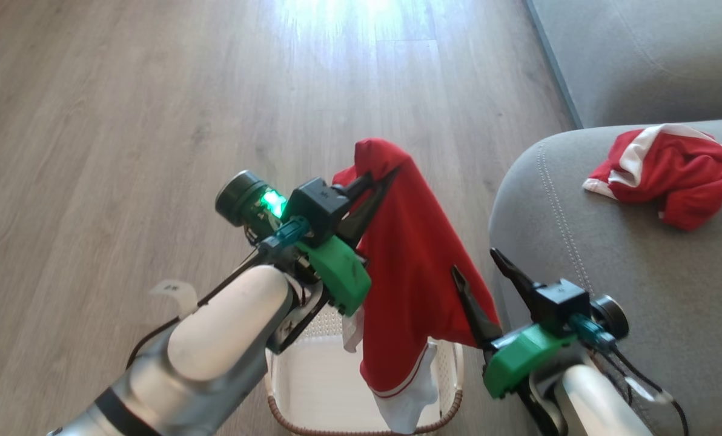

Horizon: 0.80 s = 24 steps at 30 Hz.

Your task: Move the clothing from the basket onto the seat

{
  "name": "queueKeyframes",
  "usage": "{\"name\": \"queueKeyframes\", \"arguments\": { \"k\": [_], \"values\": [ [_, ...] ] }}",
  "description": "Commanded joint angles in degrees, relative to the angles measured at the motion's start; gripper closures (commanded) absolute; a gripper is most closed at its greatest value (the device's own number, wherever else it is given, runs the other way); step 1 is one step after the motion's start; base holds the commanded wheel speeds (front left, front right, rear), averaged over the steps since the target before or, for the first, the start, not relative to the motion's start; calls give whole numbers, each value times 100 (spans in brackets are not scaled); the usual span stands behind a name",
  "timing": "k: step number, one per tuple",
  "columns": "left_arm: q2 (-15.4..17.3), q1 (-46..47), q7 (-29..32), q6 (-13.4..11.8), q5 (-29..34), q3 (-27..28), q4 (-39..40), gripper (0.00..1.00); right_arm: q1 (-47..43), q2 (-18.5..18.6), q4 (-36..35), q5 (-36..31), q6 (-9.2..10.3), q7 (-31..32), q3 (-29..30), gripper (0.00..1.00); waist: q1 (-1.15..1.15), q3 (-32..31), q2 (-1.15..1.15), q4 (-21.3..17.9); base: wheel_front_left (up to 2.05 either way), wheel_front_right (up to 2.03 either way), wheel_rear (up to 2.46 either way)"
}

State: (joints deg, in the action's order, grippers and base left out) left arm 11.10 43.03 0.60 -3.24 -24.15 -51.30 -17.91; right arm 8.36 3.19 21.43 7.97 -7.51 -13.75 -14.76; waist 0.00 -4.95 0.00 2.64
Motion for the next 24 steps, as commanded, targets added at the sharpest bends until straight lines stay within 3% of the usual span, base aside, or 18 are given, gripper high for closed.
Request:
{"name": "queueKeyframes", "arguments": {
  "k": [1, 9, 16, 23, 24],
  "values": [
    [54, 426, 4, 22, 11, 223, 198, 100, 433, -15, -106, -78, 2, 11, -154, 0, 0, -15, 0, 51, 0, 0, 0],
    [-160, 663, 47, 86, 2, 125, 258, 100, 1080, 225, 417, -39, 2, 15, -507, 0, 0, -36, 0, 234, 0, 0, 0],
    [-245, 700, -27, 137, -1, 17, 272, 100, 1629, 609, 883, 1019, 2, 78, -2146, 0, 0, -17, 0, 397, 0, 0, 0],
    [-225, 621, -39, 96, -49, -10, 306, 100, 1962, 600, 1222, 1422, 2, -46, -2487, 0, 0, 7, 0, 452, 0, 0, 0],
    [-219, 595, -41, 80, -63, -7, 318, 100, 1990, 573, 1268, 1424, 2, -65, -2473, 15, 0, 8, 0, 452, 0, 0, 0]
  ]
}}
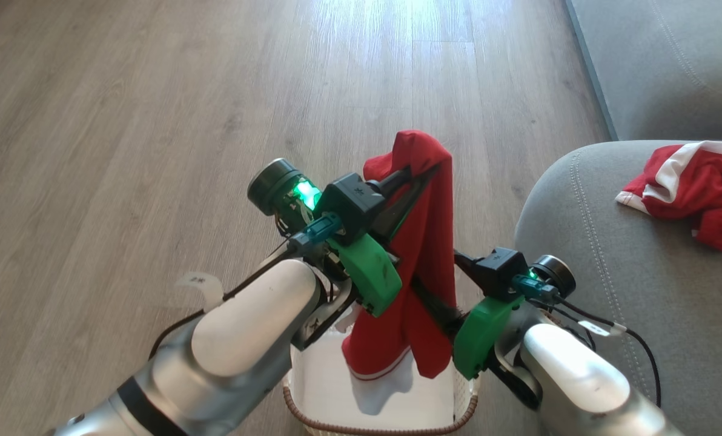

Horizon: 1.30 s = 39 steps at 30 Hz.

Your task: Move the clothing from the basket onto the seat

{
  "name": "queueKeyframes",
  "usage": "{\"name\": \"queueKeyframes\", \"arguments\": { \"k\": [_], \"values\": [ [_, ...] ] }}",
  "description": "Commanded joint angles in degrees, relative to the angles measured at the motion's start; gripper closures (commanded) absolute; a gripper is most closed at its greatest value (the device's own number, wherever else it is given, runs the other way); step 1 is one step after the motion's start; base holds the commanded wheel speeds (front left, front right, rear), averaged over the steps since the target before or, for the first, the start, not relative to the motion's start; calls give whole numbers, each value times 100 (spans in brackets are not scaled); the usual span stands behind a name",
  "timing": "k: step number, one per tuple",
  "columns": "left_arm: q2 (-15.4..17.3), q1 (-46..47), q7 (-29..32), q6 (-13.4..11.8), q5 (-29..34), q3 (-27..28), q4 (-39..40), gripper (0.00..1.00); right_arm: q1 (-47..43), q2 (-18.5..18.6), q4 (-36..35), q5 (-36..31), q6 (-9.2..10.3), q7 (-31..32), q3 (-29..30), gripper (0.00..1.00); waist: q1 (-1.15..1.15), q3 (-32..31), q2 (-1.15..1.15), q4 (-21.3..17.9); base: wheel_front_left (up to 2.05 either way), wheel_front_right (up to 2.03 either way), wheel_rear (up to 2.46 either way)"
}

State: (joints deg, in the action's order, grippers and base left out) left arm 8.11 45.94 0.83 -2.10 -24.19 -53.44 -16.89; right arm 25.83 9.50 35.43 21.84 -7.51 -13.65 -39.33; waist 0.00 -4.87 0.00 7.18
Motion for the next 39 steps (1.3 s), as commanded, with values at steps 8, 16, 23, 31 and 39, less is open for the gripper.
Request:
{"name": "queueKeyframes", "arguments": {
  "k": [8, 16, 23, 31, 39],
  "values": [
    [161, 30, -86, -177, -182, 235, 249, 100, 287, -172, 38, -11, 2, -130, 79, 100, 0, 8, 0, -21, 0, 0, 0],
    [223, -278, -208, -311, -331, 303, 114, 51, 131, -58, -192, -142, 2, -133, 578, 100, 0, 21, 0, -141, 0, 0, 0],
    [263, -609, -370, -376, -478, 324, -113, 0, -1, 143, -484, -318, 2, -134, 1153, 100, 0, 23, 0, -409, 0, 0, 0],
    [155, -965, -587, -433, -573, 224, -326, 0, -234, 434, -806, -577, 2, -55, 1979, 100, 0, 40, 0, -989, 0, 0, 0],
    [-44, -1190, -820, -447, -628, 103, -552, 0, -527, 539, -1364, -799, 2, 294, 2473, 100, 0, 129, 0, -1739, 0, 0, 0]
  ]
}}
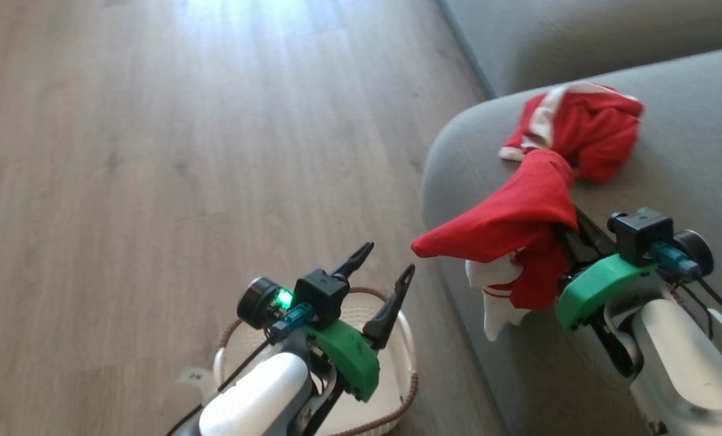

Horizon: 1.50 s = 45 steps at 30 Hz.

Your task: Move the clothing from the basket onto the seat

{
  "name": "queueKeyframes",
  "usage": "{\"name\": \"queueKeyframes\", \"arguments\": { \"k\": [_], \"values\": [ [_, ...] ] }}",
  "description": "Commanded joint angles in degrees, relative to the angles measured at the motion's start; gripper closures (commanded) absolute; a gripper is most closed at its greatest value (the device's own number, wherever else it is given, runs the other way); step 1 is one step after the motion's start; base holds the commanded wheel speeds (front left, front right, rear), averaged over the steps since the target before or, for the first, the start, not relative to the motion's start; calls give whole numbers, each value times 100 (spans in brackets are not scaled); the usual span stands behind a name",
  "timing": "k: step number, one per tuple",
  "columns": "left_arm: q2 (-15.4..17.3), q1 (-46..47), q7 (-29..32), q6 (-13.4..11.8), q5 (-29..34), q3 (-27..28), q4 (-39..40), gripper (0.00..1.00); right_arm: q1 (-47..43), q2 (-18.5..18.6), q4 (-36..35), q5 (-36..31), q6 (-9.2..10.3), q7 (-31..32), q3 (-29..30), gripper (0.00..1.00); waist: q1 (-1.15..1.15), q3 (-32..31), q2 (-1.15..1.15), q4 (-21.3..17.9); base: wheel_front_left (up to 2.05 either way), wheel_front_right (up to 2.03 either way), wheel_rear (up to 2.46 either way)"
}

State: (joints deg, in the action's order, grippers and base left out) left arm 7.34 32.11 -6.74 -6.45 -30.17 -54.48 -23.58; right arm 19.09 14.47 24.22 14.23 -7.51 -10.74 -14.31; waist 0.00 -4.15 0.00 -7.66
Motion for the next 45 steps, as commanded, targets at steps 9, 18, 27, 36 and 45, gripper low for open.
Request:
{"name": "queueKeyframes", "arguments": {
  "k": [9, 18, 27, 36, 45],
  "values": [
    [-137, 166, -282, 0, -47, 105, -70, 0, -47, 148, -842, -166, 2, 335, 287, 100, 0, 268, 0, -1006, 0, 0, 0],
    [-240, 276, -362, -3, -68, 50, -209, 0, -79, 123, -1141, -143, 2, 508, 488, 100, 0, 452, 0, -1204, 0, 0, 0],
    [-267, 325, -370, -25, -87, -2, -171, 0, 596, 309, -914, -53, 2, 536, 908, 100, 0, 596, 0, -863, 0, 0, 0],
    [-129, 577, -405, -139, 12, 74, 84, 0, 2249, 1003, -87, 191, 2, 810, 1287, 100, 0, 1126, 0, -299, 0, 0, 0],
    [169, 1013, -196, -313, 309, 70, 767, 0, 3915, 1715, 1614, -80, 2, 708, 1799, 100, 0, 2146, 0, 358, 0, 0, 0]
  ]
}}
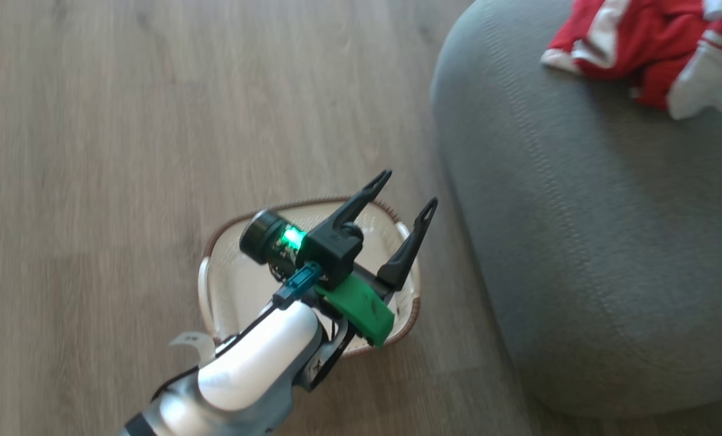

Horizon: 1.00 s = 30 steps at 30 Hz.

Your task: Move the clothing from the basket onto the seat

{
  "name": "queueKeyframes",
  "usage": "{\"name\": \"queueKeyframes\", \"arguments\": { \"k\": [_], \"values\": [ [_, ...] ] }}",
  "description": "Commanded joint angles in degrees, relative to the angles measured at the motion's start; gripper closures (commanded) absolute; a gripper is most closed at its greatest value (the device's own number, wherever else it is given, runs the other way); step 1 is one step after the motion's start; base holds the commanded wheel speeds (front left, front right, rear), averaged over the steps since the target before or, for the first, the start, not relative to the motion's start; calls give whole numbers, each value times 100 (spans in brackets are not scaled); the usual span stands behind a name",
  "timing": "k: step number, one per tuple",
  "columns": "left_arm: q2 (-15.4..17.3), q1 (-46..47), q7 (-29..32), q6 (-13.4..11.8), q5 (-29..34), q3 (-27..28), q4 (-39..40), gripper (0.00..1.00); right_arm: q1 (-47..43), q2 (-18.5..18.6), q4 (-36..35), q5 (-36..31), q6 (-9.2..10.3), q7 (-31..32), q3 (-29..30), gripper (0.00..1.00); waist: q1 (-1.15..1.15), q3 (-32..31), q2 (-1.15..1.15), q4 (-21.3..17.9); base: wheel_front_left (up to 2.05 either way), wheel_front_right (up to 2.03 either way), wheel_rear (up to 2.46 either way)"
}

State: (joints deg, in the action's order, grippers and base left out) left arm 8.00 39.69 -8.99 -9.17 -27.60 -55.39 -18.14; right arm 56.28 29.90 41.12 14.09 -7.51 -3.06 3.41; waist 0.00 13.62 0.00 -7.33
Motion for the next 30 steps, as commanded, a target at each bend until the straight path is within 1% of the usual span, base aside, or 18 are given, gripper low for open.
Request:
{"name": "queueKeyframes", "arguments": {
  "k": [1, 6, 12, 13, 14, 16, 17, 18, 19, 20, 21, 22, 26, 30],
  "values": [
    [116, 303, 76, -34, 82, 136, 301, 0, 315, 244, 120, -144, 2, -87, 98, 100, 0, 482, 0, 407, 0, 0, 0],
    [182, 533, 209, -59, 199, 109, 607, 0, 734, 338, 937, -683, 2, -322, 576, 100, 0, 915, 0, 717, 0, 0, 0],
    [202, 614, 264, -73, 246, 58, 774, 0, 734, -8, 1706, -1514, 2, -746, 1325, 100, 0, 1229, 0, 916, 0, 0, 0],
    [197, 615, 265, -69, 248, 43, 781, 0, 702, -51, 1795, -1649, 2, -817, 1472, 88, 0, 1253, 0, 945, 0, 0, 0],
    [193, 617, 267, -66, 246, 33, 782, 0, 672, -93, 1872, -1788, 2, -875, 1625, 70, 0, 1272, 0, 967, 0, 0, 0],
    [191, 619, 262, -67, 240, 24, 776, 0, 605, -224, 2029, -2072, 2, -923, 1820, 60, 0, 1290, 0, 992, 0, 0, 0],
    [193, 620, 259, -73, 241, 20, 775, 0, 581, -276, 2077, -2223, 2, -941, 1871, 58, 0, 1296, 0, 999, 0, 0, 0],
    [193, 620, 259, -73, 241, 20, 775, 0, 581, -276, 2077, -2223, 2, -941, 1871, 58, 0, 1296, 0, 999, 0, 0, 0],
    [197, 621, 258, -78, 242, 17, 773, 0, 571, -321, 2113, -2354, 2, -960, 1921, 54, 0, 1301, 0, 1001, 0, 0, 0],
    [203, 622, 259, -82, 242, 15, 767, 0, 569, -379, 2153, -2449, 2, -976, 1983, 44, 0, 1302, 0, 996, 0, 0, 0],
    [214, 619, 259, -88, 241, 14, 758, 0, 573, -448, 2180, -2510, 2, -998, 2060, 13, 0, 1293, 0, 979, 0, 0, 0],
    [225, 615, 261, -95, 238, 14, 748, 0, 574, -506, 2193, -2576, 2, -1025, 2122, 0, 0, 1281, 0, 957, 0, 0, 0],
    [268, 573, 248, -127, 212, 24, 705, 0, 542, -707, 2261, -2770, 2, -1119, 2168, 0, 0, 1168, 0, 828, 0, 0, 0],
    [331, 472, 240, -177, 153, 49, 665, 0, 417, -845, 2364, -2848, 2, -1173, 1883, 0, 0, 988, 0, 622, 0, 0, 0]
  ]
}}
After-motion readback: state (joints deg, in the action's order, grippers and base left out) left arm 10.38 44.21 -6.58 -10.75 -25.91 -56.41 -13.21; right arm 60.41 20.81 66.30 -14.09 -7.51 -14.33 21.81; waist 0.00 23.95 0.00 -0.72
